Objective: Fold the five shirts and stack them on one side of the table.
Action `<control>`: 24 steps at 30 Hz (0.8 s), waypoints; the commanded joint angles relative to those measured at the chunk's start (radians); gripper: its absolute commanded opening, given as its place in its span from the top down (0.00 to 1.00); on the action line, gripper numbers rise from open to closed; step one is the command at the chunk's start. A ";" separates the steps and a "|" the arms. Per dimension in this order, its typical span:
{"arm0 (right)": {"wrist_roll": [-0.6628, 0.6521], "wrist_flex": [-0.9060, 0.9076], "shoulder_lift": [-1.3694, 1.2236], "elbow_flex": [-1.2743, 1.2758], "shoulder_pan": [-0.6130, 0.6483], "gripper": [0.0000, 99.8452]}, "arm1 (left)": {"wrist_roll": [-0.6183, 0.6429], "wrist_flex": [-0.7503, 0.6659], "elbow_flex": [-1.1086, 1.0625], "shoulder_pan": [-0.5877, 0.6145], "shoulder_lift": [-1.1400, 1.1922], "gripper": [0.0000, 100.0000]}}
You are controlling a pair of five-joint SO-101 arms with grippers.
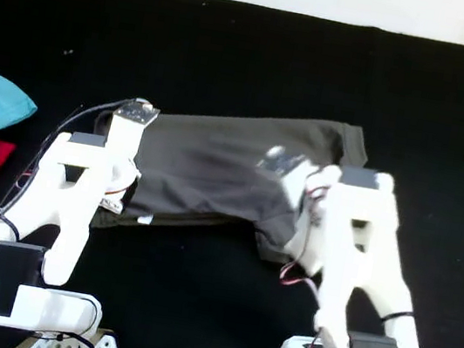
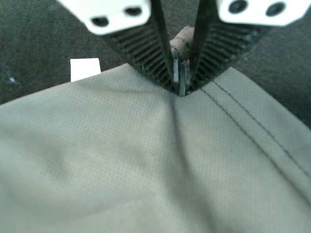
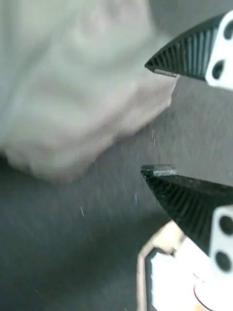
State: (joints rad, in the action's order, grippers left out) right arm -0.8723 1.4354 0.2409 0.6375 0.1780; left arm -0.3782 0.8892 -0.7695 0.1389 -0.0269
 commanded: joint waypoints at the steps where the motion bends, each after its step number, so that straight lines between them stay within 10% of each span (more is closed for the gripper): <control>1: -0.009 -0.151 0.028 0.090 0.053 0.71 | 0.008 -0.014 -0.005 -0.007 0.016 0.99; 24: -0.011 -0.390 -0.317 0.084 -0.007 0.71 | 0.008 -0.014 -0.005 -0.007 0.016 0.99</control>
State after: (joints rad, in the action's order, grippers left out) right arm -0.8723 1.0687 -0.0215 0.7281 0.1949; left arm -0.3782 0.8892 -0.7695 0.1389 -0.0269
